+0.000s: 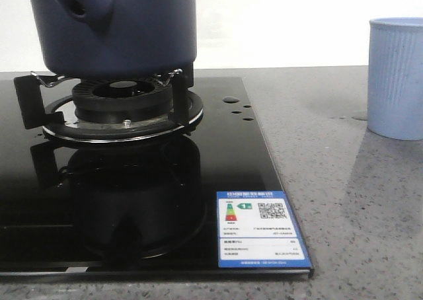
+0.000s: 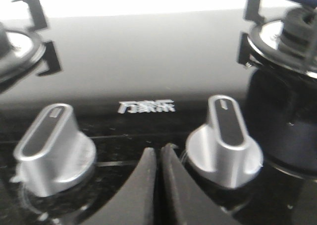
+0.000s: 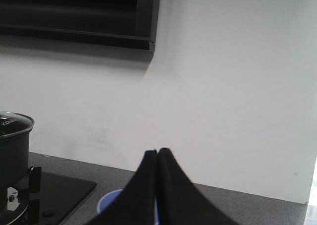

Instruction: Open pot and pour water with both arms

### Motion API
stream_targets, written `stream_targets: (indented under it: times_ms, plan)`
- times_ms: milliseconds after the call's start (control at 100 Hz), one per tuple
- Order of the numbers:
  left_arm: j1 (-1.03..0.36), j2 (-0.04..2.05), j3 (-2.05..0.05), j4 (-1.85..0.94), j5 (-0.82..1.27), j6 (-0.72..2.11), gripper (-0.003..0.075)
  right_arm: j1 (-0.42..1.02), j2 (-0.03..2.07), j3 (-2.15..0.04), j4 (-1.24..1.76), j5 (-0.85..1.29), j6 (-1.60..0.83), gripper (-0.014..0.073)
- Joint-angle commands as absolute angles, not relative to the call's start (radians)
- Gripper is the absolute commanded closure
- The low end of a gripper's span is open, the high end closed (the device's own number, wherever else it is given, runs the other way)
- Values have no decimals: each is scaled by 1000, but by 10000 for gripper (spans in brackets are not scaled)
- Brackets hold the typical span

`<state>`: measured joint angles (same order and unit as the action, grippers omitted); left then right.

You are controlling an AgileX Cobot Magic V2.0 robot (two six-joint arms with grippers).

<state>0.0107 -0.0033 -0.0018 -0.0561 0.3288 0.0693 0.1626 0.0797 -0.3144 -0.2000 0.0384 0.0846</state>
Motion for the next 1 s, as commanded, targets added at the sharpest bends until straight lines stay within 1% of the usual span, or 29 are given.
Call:
stream_targets:
  times_ms: [0,820,990]
  plan:
    - [29,-27,31,-57,287,58,740,159,89,-340,-200,-30,82,653]
    - [38,-27,31,-57,287,58,740,159,89,-338,-200,-27,82,653]
    - [38,-27,31,-57,287,58,740,157,89,-309,-197,159,84,653]
